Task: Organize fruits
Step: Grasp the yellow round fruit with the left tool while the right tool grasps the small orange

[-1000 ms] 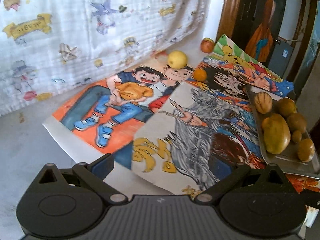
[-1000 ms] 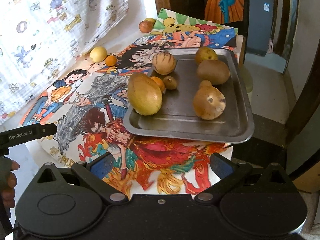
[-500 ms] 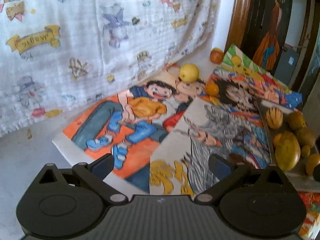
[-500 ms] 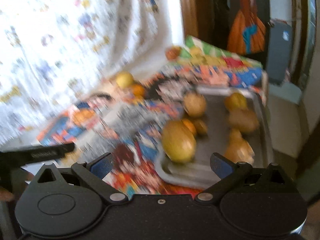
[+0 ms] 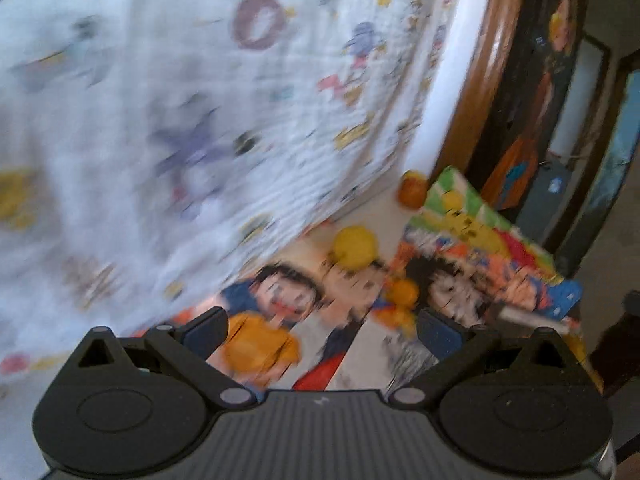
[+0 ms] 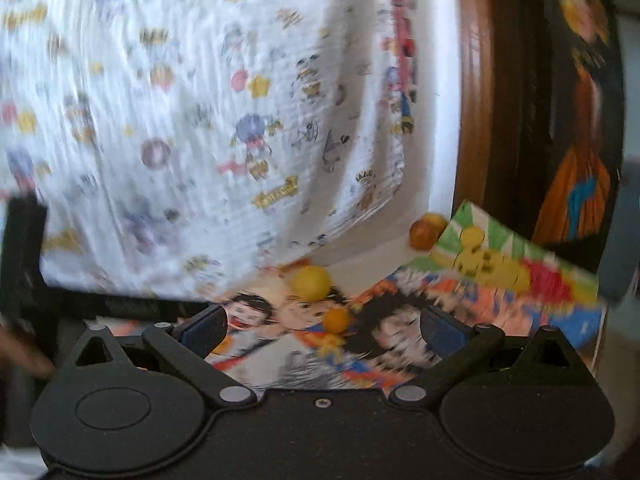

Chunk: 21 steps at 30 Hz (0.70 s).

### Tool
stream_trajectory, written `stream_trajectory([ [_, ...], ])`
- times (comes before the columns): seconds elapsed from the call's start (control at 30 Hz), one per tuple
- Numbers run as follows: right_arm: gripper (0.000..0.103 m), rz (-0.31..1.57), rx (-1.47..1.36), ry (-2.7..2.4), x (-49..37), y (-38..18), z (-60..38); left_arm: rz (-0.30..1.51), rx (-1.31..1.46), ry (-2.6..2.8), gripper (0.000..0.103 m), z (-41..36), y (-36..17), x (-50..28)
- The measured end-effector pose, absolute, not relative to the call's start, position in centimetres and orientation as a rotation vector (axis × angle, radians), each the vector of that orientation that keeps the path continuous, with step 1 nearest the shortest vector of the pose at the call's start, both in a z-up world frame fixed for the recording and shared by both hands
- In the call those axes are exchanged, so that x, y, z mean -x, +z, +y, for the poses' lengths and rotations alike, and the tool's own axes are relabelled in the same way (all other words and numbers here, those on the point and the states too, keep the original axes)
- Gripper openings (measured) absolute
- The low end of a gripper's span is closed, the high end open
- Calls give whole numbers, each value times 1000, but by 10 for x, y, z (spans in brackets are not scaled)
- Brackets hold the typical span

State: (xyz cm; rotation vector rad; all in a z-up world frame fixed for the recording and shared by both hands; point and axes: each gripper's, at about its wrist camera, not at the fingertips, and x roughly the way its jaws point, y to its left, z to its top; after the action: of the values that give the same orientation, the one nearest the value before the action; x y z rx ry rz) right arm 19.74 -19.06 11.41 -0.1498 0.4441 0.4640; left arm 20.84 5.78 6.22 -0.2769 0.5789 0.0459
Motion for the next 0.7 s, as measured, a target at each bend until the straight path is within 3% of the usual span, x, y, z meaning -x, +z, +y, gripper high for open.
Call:
stream_trajectory([
  [0.37, 102, 555, 356, 574, -291, 75, -186, 547, 83, -104, 103, 34, 54, -312],
  [0.7, 91, 671, 484, 714, -358, 32, -162, 604, 49, -88, 99, 30, 21, -368],
])
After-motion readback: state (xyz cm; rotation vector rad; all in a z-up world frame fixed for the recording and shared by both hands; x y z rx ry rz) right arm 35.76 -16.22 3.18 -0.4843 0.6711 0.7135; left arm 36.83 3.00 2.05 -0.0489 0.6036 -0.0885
